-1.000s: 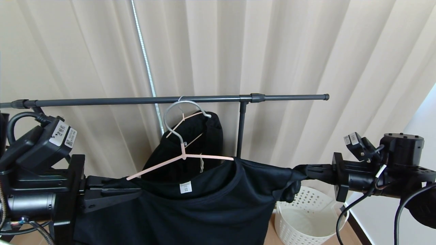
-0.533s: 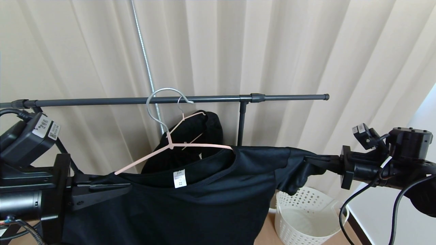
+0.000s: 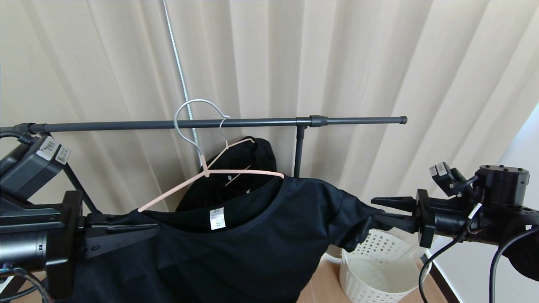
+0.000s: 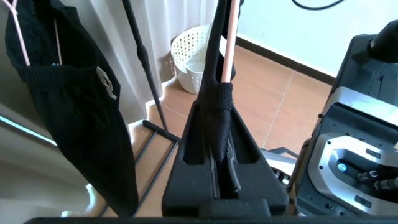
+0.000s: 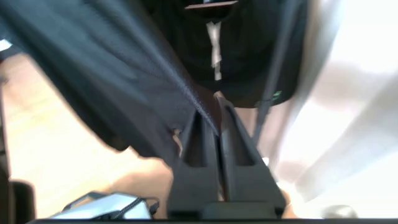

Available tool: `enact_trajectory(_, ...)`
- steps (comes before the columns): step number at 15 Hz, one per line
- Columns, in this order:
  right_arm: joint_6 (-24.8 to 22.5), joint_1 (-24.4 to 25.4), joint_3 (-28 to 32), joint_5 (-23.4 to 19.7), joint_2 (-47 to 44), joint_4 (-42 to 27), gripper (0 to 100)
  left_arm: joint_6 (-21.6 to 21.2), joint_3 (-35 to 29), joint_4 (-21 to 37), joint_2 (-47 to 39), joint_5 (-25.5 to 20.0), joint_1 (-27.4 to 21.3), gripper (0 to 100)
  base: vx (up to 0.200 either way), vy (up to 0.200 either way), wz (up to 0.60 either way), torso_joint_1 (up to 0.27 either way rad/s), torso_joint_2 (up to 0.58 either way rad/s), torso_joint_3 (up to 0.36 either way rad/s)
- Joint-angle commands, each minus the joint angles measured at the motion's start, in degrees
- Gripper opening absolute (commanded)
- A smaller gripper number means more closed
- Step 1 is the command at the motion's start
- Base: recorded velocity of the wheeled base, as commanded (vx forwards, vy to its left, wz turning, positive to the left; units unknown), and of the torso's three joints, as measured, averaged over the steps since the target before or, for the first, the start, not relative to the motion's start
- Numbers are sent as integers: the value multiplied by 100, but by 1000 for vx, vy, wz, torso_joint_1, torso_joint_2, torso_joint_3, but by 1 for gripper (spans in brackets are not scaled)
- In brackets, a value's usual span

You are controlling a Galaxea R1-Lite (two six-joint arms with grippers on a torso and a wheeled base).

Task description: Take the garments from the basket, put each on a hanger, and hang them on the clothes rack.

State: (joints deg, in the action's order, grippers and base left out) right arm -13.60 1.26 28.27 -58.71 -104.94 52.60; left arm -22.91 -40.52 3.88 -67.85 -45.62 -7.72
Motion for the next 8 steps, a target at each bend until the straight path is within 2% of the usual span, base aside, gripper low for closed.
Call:
enact_trajectory(1,-222,226,-269,-9,307,4,100,129,-17,-1,-17,9,-2,0,0,0,0,0,0,0)
enact_trajectory(2,-705,261,-401,-18,334,4,100,260,-35,-10,-17,18,7,0,0,0,0,0,0,0)
enact_trajectory(5,-1557,490,-700,-18,571,-13,100,533,-123,-10,-44,53,7,0,0,0,0,0,0,0)
enact_trajectory(8,-1856,578,-849,-18,826,-22,100,542,-184,-10,-97,71,69,0,0,0,0,0,0,0)
